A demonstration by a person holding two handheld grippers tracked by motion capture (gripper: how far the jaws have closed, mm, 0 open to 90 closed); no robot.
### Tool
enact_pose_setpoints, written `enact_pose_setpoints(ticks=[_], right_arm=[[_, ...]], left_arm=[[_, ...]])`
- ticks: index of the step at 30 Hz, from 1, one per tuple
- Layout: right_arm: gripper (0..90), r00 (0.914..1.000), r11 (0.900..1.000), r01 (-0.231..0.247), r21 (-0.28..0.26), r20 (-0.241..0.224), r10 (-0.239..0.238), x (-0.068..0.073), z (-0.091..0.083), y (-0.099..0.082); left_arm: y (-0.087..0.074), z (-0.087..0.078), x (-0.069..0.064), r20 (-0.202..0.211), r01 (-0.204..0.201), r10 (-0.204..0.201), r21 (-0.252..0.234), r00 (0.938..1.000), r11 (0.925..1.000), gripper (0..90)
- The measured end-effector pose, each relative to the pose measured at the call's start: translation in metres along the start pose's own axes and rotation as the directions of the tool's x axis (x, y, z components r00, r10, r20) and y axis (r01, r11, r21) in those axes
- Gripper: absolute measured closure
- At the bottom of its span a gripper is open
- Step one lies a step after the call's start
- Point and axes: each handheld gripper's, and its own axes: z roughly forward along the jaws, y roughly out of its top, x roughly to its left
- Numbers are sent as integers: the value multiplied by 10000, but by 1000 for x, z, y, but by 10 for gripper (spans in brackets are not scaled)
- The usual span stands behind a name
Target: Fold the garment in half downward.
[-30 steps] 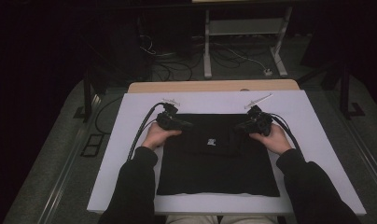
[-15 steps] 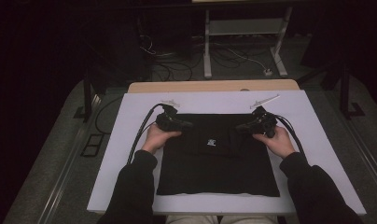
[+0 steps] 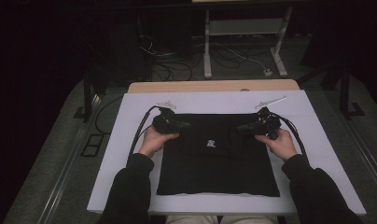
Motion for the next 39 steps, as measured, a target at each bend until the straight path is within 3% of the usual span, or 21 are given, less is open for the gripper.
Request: enact_pose_setpoints(ticks=[16,22,39], right_arm=[[830,9978,9964,-401,-743,-550,360,14,-20,-13],[830,9966,9961,-545,-690,-660,499,22,-24,-24],[830,9936,9958,-560,-726,-1018,485,37,-33,-35]], left_arm=[[-12,-21,-22,-11,66,-67,-617,10000,9981,807],[-22,-29,-28,142,287,-277,-753,9995,9967,807],[-36,-42,-53,328,76,-51,-768,9995,9970,806]])
